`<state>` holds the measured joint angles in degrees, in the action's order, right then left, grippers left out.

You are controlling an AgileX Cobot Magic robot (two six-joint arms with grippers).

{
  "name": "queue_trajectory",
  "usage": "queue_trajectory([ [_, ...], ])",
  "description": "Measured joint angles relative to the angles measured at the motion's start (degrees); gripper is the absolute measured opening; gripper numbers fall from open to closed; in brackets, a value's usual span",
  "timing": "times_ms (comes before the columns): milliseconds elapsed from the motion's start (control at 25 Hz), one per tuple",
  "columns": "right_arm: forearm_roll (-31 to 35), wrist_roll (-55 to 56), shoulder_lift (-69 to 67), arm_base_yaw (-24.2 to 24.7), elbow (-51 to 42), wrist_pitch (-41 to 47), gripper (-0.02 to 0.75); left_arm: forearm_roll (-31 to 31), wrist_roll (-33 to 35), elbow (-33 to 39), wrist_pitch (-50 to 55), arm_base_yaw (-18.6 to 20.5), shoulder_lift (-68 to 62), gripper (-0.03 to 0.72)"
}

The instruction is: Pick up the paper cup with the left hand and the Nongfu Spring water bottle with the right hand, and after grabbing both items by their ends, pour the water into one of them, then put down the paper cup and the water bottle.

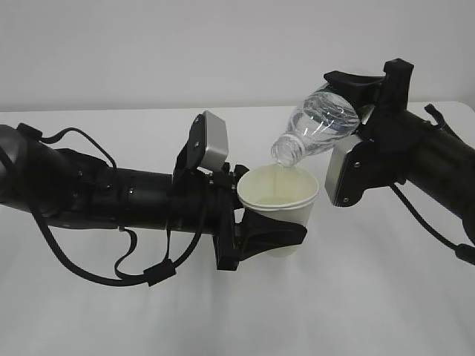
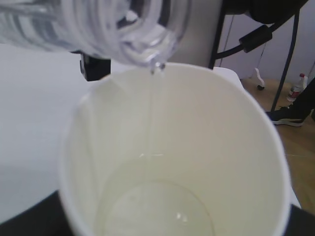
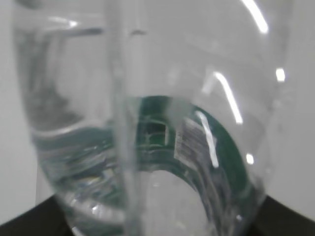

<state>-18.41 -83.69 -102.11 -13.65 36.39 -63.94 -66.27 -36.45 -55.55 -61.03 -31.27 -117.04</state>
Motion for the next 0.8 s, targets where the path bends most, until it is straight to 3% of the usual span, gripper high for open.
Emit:
queue_trajectory([
  [800, -0.15, -0.02, 0.0, 0.0, 0.0, 0.0, 0.419, 0.0, 0.0, 0.0, 0.0, 0.0, 0.0, 0.465],
])
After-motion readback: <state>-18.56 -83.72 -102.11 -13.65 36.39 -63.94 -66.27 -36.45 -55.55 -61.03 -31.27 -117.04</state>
